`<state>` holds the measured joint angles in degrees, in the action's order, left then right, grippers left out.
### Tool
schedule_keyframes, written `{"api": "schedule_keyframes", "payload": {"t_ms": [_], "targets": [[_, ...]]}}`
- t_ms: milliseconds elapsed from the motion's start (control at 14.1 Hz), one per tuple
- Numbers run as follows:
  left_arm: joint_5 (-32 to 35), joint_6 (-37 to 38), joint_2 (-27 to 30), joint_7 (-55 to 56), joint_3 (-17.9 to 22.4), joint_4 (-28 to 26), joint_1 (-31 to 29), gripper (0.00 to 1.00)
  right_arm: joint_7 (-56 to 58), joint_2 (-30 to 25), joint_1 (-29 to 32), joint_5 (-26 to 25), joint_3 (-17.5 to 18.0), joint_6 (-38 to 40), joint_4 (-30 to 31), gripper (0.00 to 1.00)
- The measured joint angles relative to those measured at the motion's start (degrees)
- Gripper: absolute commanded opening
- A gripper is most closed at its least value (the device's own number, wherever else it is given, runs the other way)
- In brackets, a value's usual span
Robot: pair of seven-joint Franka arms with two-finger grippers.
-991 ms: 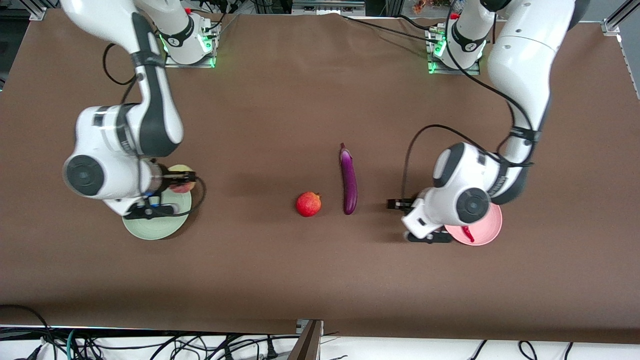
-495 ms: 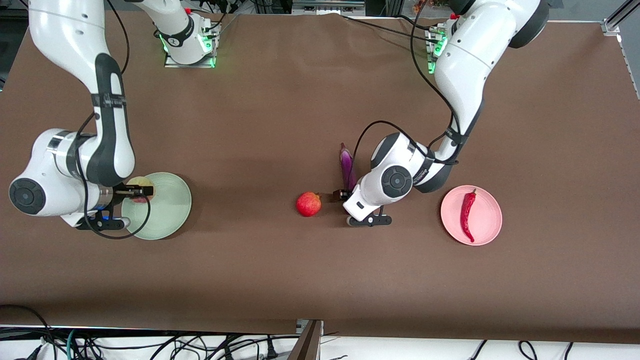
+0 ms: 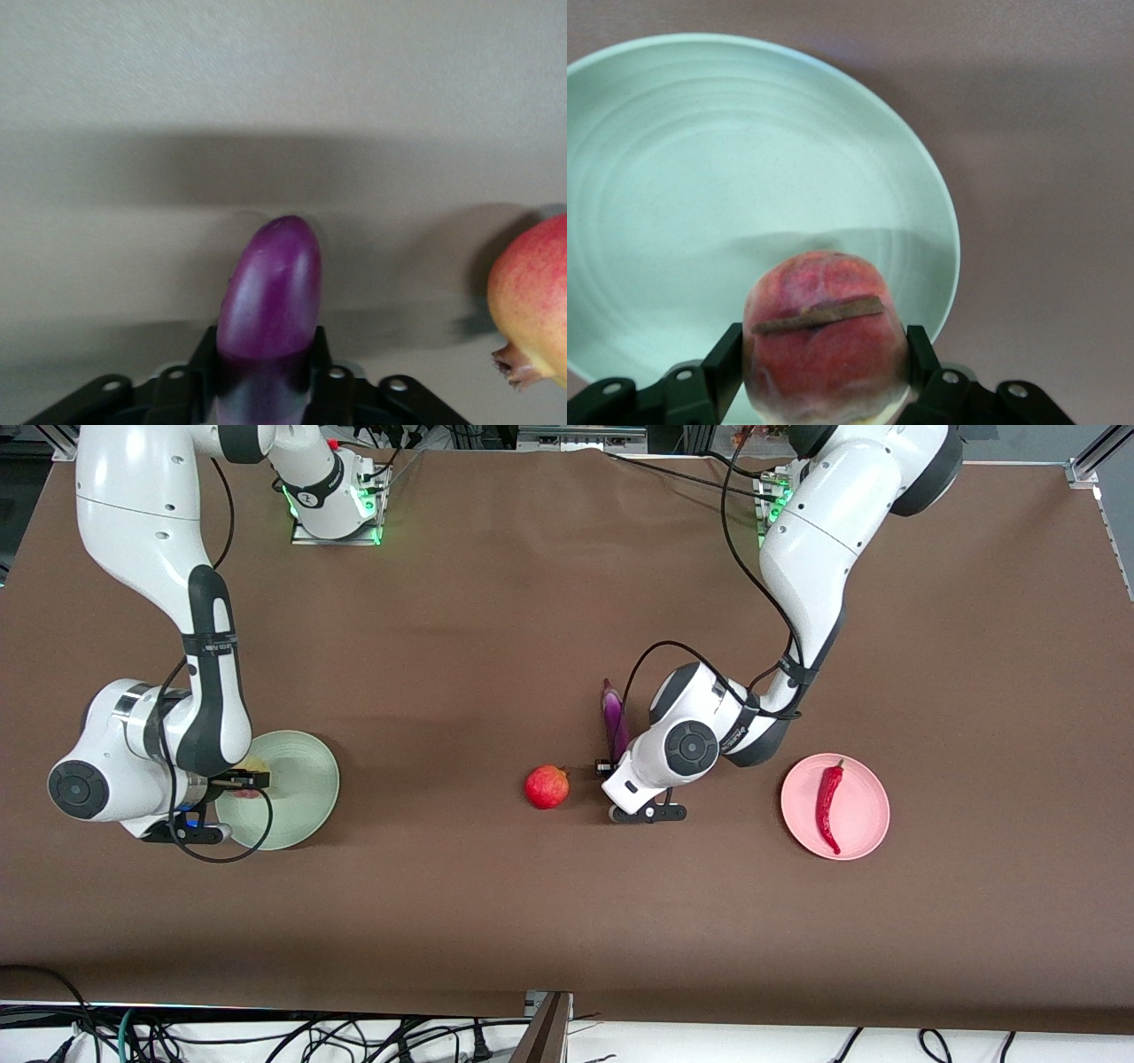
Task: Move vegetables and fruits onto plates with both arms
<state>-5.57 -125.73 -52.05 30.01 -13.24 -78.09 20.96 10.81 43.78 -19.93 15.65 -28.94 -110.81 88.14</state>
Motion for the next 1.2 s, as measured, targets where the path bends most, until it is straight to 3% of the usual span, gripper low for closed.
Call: {"api": "schedule_keyframes", "payload": {"t_ms": [71, 212, 425, 637, 849, 920, 991, 1061, 1203], "targets": [[0.0, 0.5, 0.2, 0.0, 0.4, 0.1, -0.2, 0.00, 0.0, 0.3, 0.0, 0.0, 0.0, -0.3, 0.0, 0.98], [0.3, 4.2, 1.2, -0.1, 1.4, 0.7, -1.4, 0.00, 0.0, 0.5, 0.0, 0.0, 0.1, -0.6, 0.1, 1.00], [6.2, 12.3, 4.8, -2.8, 2.1, 1.7, -5.2, 0.00, 0.0, 0.0, -0.2, 0.0, 0.3, -0.2, -0.8, 1.00], [9.8, 19.5, 7.7, -12.8, 2.9, 3.7, -9.7, 0.00, 0.0, -2.0, -1.9, 0.4, 0.9, 4.8, -3.3, 1.00], [14.7, 21.9, 7.9, -24.3, 3.9, 4.3, -14.7, 0.00, -1.8, -3.5, -6.7, 2.8, 1.3, 6.7, -4.8, 1.00], [15.6, 22.1, 7.6, -27.8, 4.1, 4.3, -16.4, 0.11, -4.4, -3.7, -8.8, 3.8, 1.3, 6.7, -5.0, 1.00], [15.9, 22.1, 7.2, -30.3, 4.1, 4.2, -17.9, 0.66, -7.9, -3.7, -11.0, 4.8, 1.4, 6.6, -5.1, 1.00], [16.0, 22.1, 6.6, -31.8, 4.1, 4.1, -18.9, 1.00, -12.1, -3.7, -13.4, 5.7, 1.5, 6.2, -5.3, 1.00], [16.0, 22.1, 5.7, -32.3, 4.0, 4.1, -19.3, 1.00, -22.9, -3.7, -18.9, 6.6, 1.8, 4.0, -6.3, 1.00]]}}
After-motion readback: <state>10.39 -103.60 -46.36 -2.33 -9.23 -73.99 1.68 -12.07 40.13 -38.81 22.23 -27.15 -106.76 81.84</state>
